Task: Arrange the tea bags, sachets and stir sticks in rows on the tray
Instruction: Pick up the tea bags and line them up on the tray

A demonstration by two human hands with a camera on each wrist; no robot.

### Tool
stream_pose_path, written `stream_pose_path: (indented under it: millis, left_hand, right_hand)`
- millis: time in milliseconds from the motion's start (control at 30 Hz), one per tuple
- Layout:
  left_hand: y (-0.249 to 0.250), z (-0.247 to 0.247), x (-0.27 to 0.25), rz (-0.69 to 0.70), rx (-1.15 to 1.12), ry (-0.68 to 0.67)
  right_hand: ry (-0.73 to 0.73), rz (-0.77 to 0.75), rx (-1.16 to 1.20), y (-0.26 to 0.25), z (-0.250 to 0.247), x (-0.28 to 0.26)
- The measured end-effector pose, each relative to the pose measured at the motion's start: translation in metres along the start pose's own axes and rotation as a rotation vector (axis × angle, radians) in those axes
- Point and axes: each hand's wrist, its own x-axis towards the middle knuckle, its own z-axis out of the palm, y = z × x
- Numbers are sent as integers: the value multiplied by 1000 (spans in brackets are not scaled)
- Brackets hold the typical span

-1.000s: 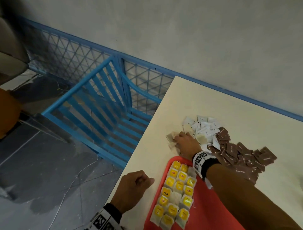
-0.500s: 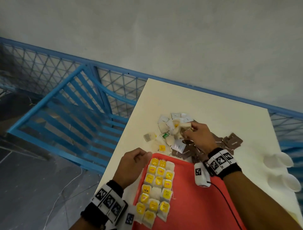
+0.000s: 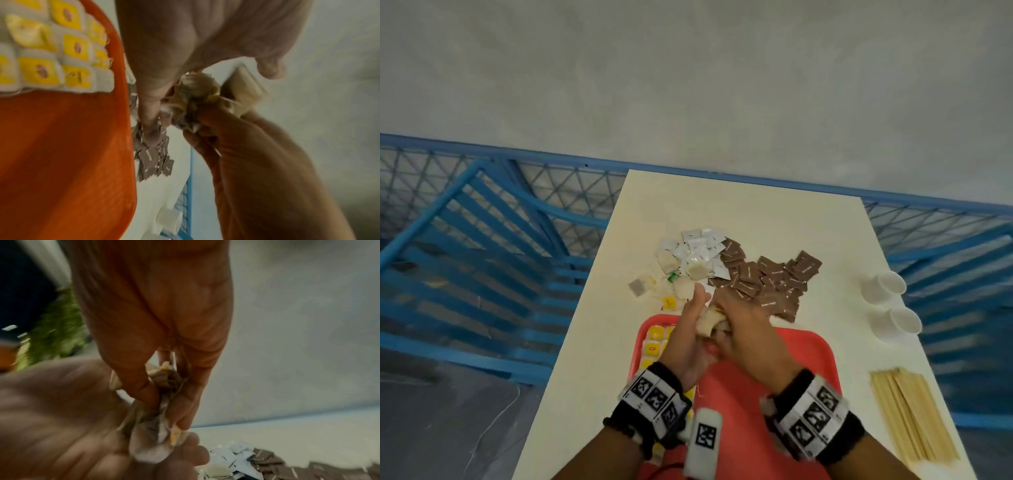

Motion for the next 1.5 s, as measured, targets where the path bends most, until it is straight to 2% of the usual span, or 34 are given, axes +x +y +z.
stream_pose_path:
  millis: [67,133,200,267,333,367,467,533,633,733,833,933,1000,1100,1167,1233,1367,1500]
  left_hand:
    - [-10,-3,1,-32,-51,-49]
    - [-15,-13,-1,-52,-76,-88]
    - [-15,-23,-5,-30,-82,-48]
    - [-12,-34,-10,-6,-54,4]
    - [-7,-42,-20,34,93,17]
    - [-6,-46,-27,68,203,12]
    - [5,-51,-53,217,689,-74]
    - [11,-51,-70,289,906,-177]
    - [15,-57,-83,293,989,-256]
    - [14,-64,-90,294,1060,-248]
    - [11,-69,-93,291,1079,-214]
    - [8,-75,-92,322,1122,-160]
    - [10,-78,-92,314,1123,-160]
    - [11,-81,-93,213,983,-189]
    - [14,-79,-96,163,903,-173]
    - [17,-77,-99,140,793,-168]
    - [27,-67,-103,130,467,-162]
    - [28,-51,-100,262,509,-70]
  right_hand:
    - [-54,67,-67,-7,15,-12]
    - [-79,44,-26,-12,21,-22]
    - [-66,-56,84,-16,16,-29]
    - [-87,-78,231,-14,4,-35]
    - [-99,-24,355,-8,-8,-38]
    - [-56,11,368,-6,-11,-38]
    - [72,93,351,-2,-12,-32]
    - [1,83,386,-14,-8,-31]
    - [-114,-4,351,-37,4,-38]
    - [-119,-50,135,-52,17,-48]
    - [-58,-32,143,-58,30,-52]
    - [29,-14,288,-54,33,-53]
    - [29,57,467,-52,25,-53]
    - [-30,210,862,-50,5,-53]
    - [-78,275,1022,-46,-3,-54]
    - [-74,295,1095,-44,-8,-54]
    - [27,352,1224,-46,-8,-54]
    - [55,374,1280,-49,5,-56]
